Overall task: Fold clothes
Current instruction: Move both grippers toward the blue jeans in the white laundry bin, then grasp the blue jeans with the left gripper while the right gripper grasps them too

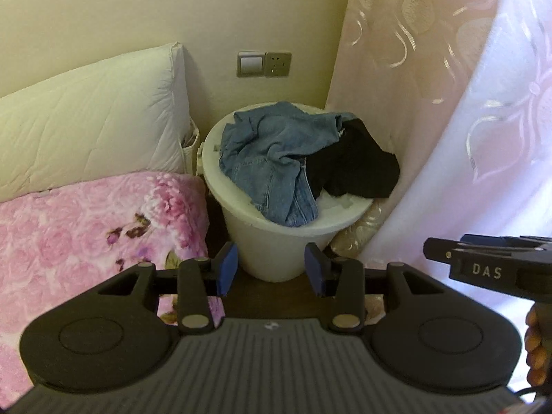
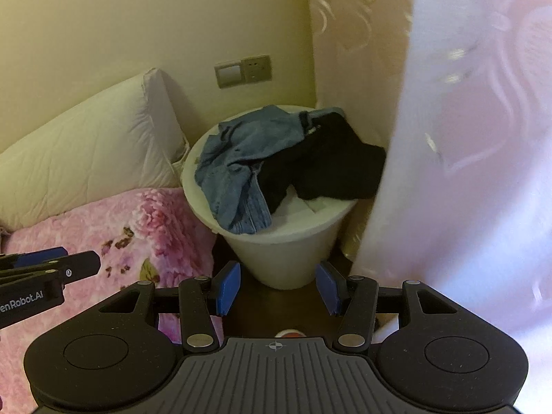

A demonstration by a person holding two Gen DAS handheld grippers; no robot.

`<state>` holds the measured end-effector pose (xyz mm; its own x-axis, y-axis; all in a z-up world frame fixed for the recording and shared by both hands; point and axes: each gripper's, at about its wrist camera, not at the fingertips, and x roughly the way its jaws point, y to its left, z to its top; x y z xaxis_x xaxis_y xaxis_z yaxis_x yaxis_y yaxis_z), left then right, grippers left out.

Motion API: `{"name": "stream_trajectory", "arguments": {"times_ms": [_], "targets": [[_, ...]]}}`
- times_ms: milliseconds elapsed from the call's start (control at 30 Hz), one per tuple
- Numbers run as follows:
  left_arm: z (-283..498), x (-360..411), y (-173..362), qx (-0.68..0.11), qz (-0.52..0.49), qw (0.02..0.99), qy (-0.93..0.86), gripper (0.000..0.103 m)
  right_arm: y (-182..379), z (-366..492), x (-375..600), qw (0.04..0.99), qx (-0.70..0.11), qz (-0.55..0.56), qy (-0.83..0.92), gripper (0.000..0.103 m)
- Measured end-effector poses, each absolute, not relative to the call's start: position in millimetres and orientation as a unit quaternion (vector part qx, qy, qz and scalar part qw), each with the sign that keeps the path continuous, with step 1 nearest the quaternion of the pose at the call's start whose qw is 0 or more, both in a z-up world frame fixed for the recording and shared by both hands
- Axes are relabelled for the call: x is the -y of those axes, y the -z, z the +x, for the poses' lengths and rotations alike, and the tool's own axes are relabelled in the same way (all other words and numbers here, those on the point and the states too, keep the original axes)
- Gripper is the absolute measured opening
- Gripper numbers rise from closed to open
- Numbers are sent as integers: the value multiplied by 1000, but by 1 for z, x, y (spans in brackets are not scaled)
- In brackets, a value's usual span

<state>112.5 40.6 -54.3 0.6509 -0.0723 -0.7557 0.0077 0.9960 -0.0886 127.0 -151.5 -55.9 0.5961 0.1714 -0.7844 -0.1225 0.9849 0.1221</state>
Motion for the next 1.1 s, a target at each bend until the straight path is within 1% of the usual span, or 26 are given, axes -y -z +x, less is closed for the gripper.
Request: {"name": "stream_trajectory", "arguments": {"times_ms": [133, 233, 467, 800, 900, 1100], "targets": [[148, -38, 69, -419, -28, 908, 9, 38, 68, 171, 149, 889, -447, 16, -96, 53], [180, -40, 84, -424, -44, 905, -9, 38, 81, 206, 149, 882, -459, 11, -105, 53], [266, -38, 127, -469, -90, 879, -10, 38, 110, 292, 157, 857, -502, 6, -117, 53], [346, -20, 193, -519, -111, 848, -8, 38, 151, 397, 173, 826, -550, 16, -125, 53], [356, -12, 214, -530, -94, 843, -6, 38, 164, 423, 179, 815, -563, 40, -133, 53], [361, -5, 246, -549, -67, 833, -3, 38, 190, 464, 195, 791, -574, 156, -145, 53]]}}
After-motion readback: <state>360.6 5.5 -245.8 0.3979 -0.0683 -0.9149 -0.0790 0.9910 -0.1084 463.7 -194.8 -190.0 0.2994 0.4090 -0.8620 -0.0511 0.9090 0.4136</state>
